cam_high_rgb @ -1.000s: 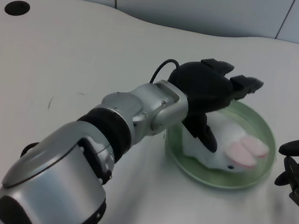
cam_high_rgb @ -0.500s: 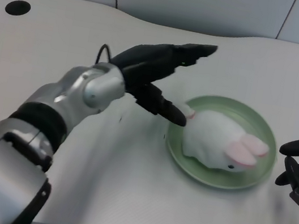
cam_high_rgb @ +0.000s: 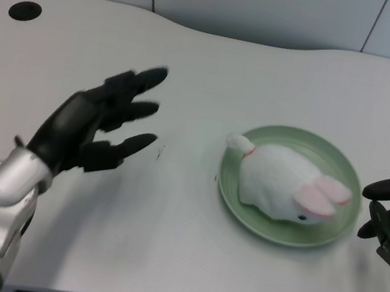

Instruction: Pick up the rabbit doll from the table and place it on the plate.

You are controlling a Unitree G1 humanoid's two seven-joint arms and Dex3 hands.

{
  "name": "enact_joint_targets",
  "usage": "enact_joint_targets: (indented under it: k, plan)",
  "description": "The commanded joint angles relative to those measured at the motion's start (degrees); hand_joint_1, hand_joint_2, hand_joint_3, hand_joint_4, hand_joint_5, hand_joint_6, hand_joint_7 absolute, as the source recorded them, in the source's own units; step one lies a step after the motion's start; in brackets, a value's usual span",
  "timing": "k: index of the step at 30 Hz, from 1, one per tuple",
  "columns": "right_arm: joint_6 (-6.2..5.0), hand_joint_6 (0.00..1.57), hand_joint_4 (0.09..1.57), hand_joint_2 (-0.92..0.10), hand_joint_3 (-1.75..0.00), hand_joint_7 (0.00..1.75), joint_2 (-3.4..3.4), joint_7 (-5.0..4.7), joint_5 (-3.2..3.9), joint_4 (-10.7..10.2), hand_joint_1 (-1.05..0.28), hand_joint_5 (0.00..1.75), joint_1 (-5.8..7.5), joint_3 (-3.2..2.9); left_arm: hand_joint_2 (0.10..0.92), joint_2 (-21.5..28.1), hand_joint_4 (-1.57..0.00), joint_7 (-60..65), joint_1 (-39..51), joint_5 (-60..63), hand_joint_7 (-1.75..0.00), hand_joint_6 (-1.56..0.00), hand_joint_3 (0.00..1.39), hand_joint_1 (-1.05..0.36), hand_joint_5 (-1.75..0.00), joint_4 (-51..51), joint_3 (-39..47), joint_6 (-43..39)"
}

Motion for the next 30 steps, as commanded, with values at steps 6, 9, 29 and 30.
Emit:
enact_joint_targets:
  k: [6, 9, 29, 30]
  plan:
    - [-0.45, 0.32, 0.36, -0.92, -0.55, 1.39, -0.41, -1.29, 1.13, 1.76, -0.23, 1.66, -1.03, -1.85, 0.921, 2.56, -0.46, 1.54, 11.64, -1.17, -0.67, -0.59, 0.44, -0.49, -1.55, -9.65, 3.40, 14.85]
    - [-0.18, 0.31, 0.36, -0.92, -0.60, 1.35, 0.13, -3.28, 0.88, 1.38, -0.24, 1.64, -1.08, -2.21, 0.921, 3.85, -0.53, -1.29, 12.04, -1.33, -1.07, -0.59, 0.46, -0.52, -1.67, -8.47, 2.67, 17.93]
    - [-3.65, 0.31, 0.37, -0.92, -0.60, 1.34, -0.88, -3.46, -0.64, 7.49, -0.24, 1.65, -4.65, -1.50, 0.921, 4.46, -0.74, -8.34, 8.02, -3.12, -1.75, -0.48, 0.46, -0.53, -1.75, 0.31, 4.06, 19.17]
    - [-3.64, 0.31, 0.37, -0.92, -0.59, 1.34, -1.15, -3.28, -0.76, 7.84, -0.24, 1.65, -4.88, -1.45, 0.921, 4.38, -0.75, -8.77, 7.72, -3.44, -1.75, -0.48, 0.47, -0.52, -1.75, 0.93, 4.32, 18.68]
